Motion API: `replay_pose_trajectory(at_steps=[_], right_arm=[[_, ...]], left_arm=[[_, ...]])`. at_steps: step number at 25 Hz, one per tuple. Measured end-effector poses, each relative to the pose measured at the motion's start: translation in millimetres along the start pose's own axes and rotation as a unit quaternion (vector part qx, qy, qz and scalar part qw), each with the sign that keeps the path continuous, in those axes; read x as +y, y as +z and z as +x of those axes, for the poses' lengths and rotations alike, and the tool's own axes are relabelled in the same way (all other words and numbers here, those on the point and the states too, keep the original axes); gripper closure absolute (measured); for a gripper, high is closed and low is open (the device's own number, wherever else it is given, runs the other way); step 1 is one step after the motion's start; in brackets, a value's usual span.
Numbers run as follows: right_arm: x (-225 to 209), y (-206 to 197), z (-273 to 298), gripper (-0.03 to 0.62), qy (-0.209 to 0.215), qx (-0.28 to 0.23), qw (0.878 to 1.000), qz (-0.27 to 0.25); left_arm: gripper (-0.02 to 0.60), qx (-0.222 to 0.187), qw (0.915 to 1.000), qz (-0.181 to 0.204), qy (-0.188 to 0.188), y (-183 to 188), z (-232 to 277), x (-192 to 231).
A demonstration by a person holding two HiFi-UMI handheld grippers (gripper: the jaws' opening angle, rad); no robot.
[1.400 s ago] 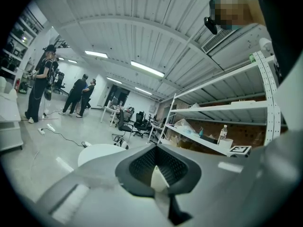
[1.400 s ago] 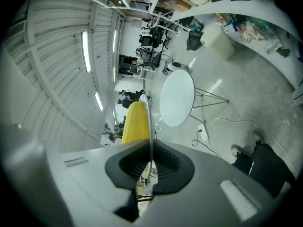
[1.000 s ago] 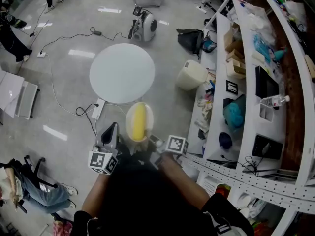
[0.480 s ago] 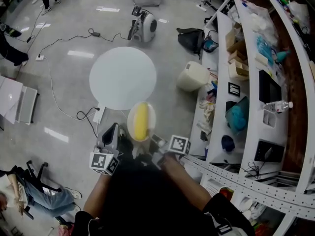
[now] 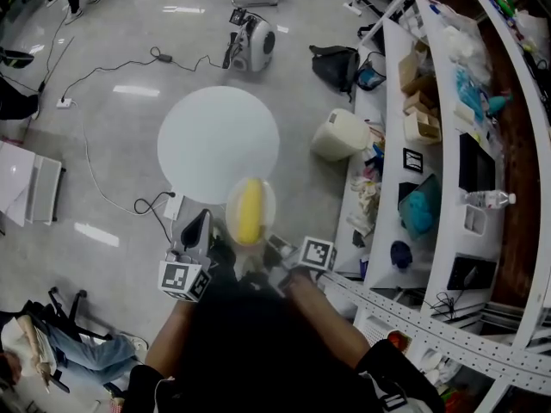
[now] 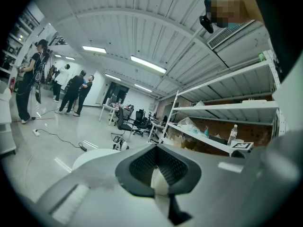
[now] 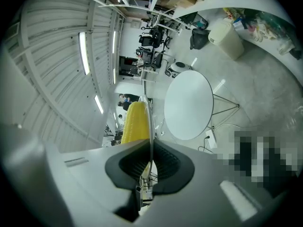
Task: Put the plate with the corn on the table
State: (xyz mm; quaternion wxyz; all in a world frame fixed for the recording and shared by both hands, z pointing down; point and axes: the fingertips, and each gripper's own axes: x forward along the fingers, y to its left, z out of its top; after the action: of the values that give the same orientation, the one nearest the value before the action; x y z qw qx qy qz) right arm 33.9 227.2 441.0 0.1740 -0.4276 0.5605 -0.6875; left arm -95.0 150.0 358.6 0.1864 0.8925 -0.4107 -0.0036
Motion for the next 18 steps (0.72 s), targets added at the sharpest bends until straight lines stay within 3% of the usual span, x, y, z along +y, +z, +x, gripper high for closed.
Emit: replay_pose_trajectory(at_steps=[4, 18], right_arm=[[10.2, 11.9, 18.1, 0.569, 0.029, -0.002, 0.999, -0.015], [36.1, 38.0, 62.0, 0.569, 0.027, -0.043, 0.999, -0.008]], left_arm=[[0.58, 0.005, 0.9999, 0.004, -0.008, 2.0, 14.2, 15.1], [0.58, 0.014, 0.9989, 0.005, -0.044, 28.2, 51.2, 68.0]])
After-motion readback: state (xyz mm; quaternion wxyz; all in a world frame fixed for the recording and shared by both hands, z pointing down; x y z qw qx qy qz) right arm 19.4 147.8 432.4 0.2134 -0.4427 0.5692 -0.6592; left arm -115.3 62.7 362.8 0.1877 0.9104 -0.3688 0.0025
